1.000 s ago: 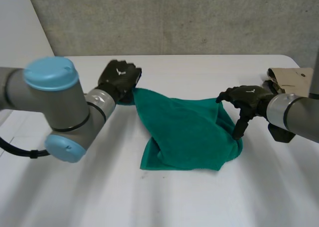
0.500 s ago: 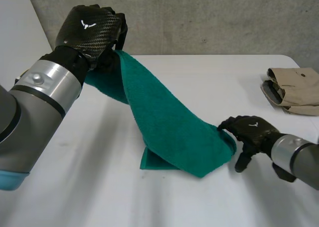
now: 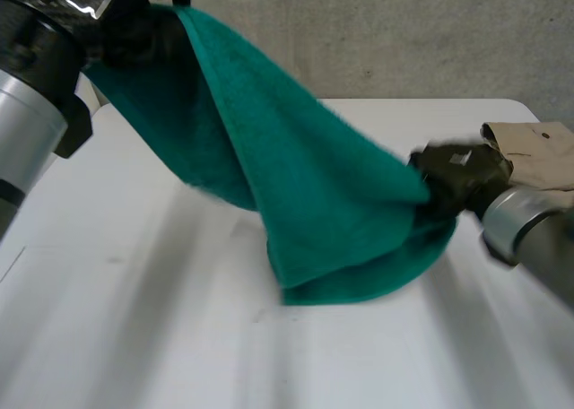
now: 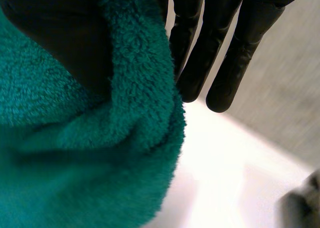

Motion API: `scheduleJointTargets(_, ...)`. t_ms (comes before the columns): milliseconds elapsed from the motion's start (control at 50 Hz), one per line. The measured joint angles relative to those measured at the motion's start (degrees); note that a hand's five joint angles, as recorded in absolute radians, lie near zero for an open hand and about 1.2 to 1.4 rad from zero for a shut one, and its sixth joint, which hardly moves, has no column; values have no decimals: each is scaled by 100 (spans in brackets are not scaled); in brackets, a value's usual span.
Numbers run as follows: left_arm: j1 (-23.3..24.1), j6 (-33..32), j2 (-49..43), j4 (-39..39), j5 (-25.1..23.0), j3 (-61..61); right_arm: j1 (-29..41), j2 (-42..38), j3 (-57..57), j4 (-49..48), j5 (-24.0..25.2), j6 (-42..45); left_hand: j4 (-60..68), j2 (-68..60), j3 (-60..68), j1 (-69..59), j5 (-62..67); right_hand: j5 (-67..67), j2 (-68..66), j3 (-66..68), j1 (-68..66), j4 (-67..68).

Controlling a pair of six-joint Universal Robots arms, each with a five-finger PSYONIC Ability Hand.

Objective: Fold the laundry.

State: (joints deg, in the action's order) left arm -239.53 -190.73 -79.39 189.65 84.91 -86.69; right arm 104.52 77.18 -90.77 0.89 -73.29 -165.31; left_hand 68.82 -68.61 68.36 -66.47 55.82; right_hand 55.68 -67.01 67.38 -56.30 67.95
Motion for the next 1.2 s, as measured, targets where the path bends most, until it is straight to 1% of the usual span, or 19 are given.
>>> scheduleJointTargets(140, -12, 43, 310, -78, -1, -34, -361, 316, 1400, 1383, 666, 684, 0, 0, 0, 0, 0, 0, 0, 0, 0, 4)
scheduleJointTargets(280, -48, 241, 316, -186, -9, -313, -61, -1463, 4074, 2992, 869, 1158, 0, 0, 1, 0, 0, 54, -1, 0, 0, 20)
scheduleJointTargets(340, -51, 251, 296, -187, -10, -347, -18, -1604, 4225, 3052, 852, 1189, 0, 0, 1, 0, 0, 54, -1, 0, 0, 20)
scheduleJointTargets(360, -58, 274, 118, -183, -12, -538, 243, -2438, 5030, 3323, 714, 1362, 0, 0, 2, 0, 0, 54, -1, 0, 0, 20)
scheduleJointTargets(380, -58, 274, 45, -178, -12, -586, 340, -2748, 5285, 3390, 646, 1415, 0, 0, 2, 0, 0, 52, 8, -4, 5, 16)
scheduleJointTargets(420, -56, 270, -141, -177, -12, -669, 492, -3222, 5611, 3469, 523, 1487, 0, 0, 2, 0, 0, -702, 891, -906, 731, -937)
scheduleJointTargets(440, -56, 266, -259, -178, -10, -701, 593, -3522, 5789, 3498, 423, 1531, 0, 0, 2, 0, 0, -1778, 2059, -2062, 1805, -2093)
scheduleJointTargets(460, -55, 263, -347, -179, -9, -720, 638, -3649, 5857, 3505, 368, 1549, 0, 0, 2, 0, 0, -1778, 2059, -2062, 1805, -2093)
scheduleJointTargets(500, -54, 254, -601, -184, -6, -747, 772, -4010, 6031, 3504, 173, 1602, 0, -1, 2, 0, 0, -3919, 4388, -4349, 3799, -4251)
scheduleJointTargets(520, -54, 251, -709, -187, -5, -749, 795, -4066, 6058, 3503, 128, 1610, 0, -1, 2, 0, 0, -3919, 4388, -4349, 3799, -4251)
scheduleJointTargets(540, -55, 246, -857, -191, -3, -743, 864, -4214, 6128, 3473, -15, 1625, 0, -1, 2, 0, 0, -4965, 5264, -5269, 4414, -5286)
scheduleJointTargets(600, -66, 238, -1084, -194, -1, -693, 989, -4322, 6193, 3281, -433, 1569, 0, -1, 2, 0, 0, -5205, 5448, -5509, 4477, -5455)
scheduleJointTargets(700, -112, 232, -1182, -194, 0, -614, 1006, -4010, 6015, 3016, -719, 1343, 0, -1, 2, 0, 0, -5205, 5448, -5509, 4477, -5455)
scheduleJointTargets(800, -197, 229, -1083, -187, 0, -509, 871, -2745, 5012, 2757, -802, 784, 0, -1, 2, 0, 0, -5205, 5448, -5509, 4477, -5455)
scheduleJointTargets(840, -207, 229, -1026, -187, 0, -493, 846, -2637, 4890, 2751, -792, 752, 0, -1, 2, 0, 0, -5205, 5448, -5509, 4477, -5455)
scheduleJointTargets(880, -213, 229, -949, -191, 0, -481, 632, -1952, 3897, 2712, -658, 602, 0, -1, 2, 0, 0, -5205, 5448, -5509, 4477, -5455)
scheduleJointTargets(1000, -212, 229, -836, -196, 0, -488, 367, -1262, 2541, 2613, -278, 531, 0, -1, 2, 0, 0, -5128, 5332, -5396, 4417, -5401)
scheduleJointTargets(1020, -208, 230, -803, -196, -2, -501, 207, -904, 1590, 2470, 80, 484, 0, -1, 2, 0, 0, -4727, 4856, -4878, 4050, -4952)
scheduleJointTargets(1200, -196, 230, -835, -171, -3, -534, 46, -591, -405, 1505, 768, 37, 1, -1, 2, 0, 0, -4480, 4694, -4641, 3811, -4679)
